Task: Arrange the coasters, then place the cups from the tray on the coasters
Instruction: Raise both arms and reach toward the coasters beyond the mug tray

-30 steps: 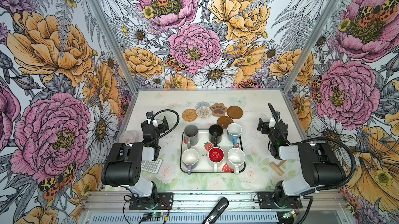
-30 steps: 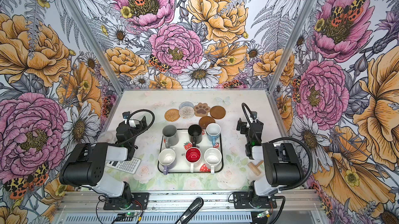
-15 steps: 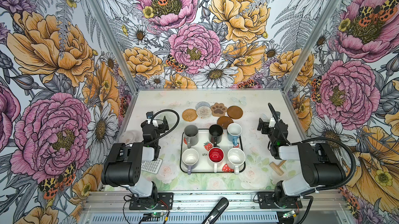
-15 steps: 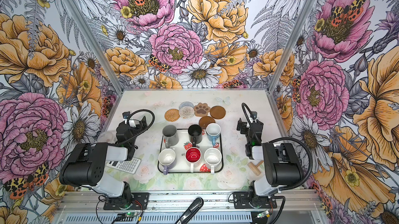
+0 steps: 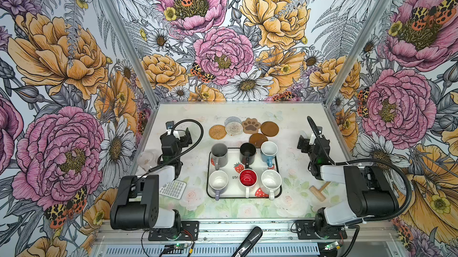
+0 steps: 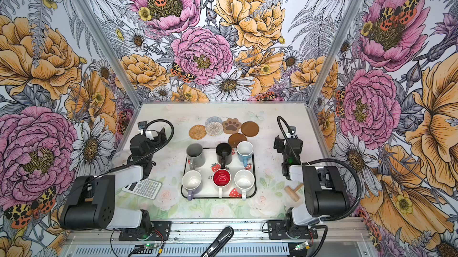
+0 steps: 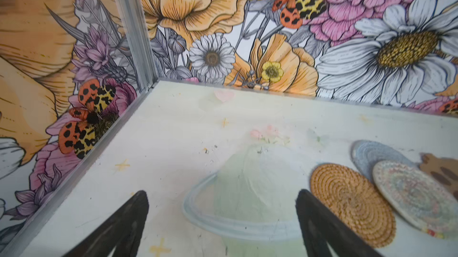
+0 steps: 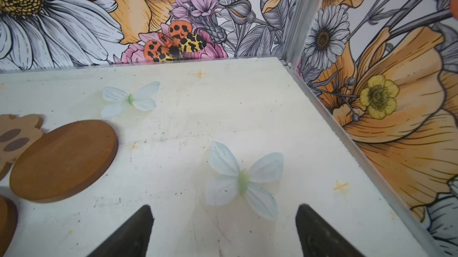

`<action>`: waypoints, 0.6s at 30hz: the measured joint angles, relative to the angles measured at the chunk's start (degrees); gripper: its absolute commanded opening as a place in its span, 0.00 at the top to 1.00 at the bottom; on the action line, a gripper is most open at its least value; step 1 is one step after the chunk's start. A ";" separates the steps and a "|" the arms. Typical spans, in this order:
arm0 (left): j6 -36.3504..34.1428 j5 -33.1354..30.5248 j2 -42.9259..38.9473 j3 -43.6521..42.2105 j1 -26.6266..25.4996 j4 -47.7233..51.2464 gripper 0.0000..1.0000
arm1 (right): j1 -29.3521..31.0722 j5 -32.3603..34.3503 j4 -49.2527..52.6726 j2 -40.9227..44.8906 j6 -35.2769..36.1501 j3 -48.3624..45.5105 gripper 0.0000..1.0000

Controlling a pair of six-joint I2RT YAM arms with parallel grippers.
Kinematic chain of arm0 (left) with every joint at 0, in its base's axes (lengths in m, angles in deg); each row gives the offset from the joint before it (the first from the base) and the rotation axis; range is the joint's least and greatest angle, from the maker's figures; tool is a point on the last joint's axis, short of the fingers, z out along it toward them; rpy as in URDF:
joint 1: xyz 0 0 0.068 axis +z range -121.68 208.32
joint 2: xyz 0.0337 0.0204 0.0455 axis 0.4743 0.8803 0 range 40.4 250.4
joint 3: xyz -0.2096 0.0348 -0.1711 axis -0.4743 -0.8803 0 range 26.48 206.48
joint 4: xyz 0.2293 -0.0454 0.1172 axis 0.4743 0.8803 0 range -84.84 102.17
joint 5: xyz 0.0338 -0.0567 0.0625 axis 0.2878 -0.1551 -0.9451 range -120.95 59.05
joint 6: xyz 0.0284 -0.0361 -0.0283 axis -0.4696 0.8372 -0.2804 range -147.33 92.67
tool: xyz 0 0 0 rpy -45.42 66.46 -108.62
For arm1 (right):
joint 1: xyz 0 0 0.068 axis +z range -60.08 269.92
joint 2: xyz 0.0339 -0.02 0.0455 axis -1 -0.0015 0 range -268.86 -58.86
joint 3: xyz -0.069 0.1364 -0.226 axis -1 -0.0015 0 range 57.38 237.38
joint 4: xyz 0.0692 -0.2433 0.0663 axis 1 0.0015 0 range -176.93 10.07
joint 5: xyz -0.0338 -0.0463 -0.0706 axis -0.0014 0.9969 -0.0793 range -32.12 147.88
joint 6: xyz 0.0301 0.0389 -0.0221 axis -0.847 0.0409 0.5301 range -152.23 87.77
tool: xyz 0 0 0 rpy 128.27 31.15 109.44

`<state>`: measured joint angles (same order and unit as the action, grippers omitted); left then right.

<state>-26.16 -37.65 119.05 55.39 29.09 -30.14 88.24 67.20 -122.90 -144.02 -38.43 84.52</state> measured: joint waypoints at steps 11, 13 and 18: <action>3.43 1.73 -7.17 22.32 -5.03 31.01 0.11 | 0.20 -6.95 33.88 1.44 -5.29 30.34 0.40; 4.92 2.86 -6.67 26.16 -6.58 35.58 0.11 | 0.68 -9.40 37.38 -0.26 -7.52 33.46 0.45; 8.20 5.11 -3.41 33.40 -11.23 43.56 0.11 | 3.74 -14.29 44.41 -6.47 -12.24 39.60 0.50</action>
<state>-17.97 -32.54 115.64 88.79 17.86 13.42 91.98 52.90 -78.49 -150.49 -50.67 124.12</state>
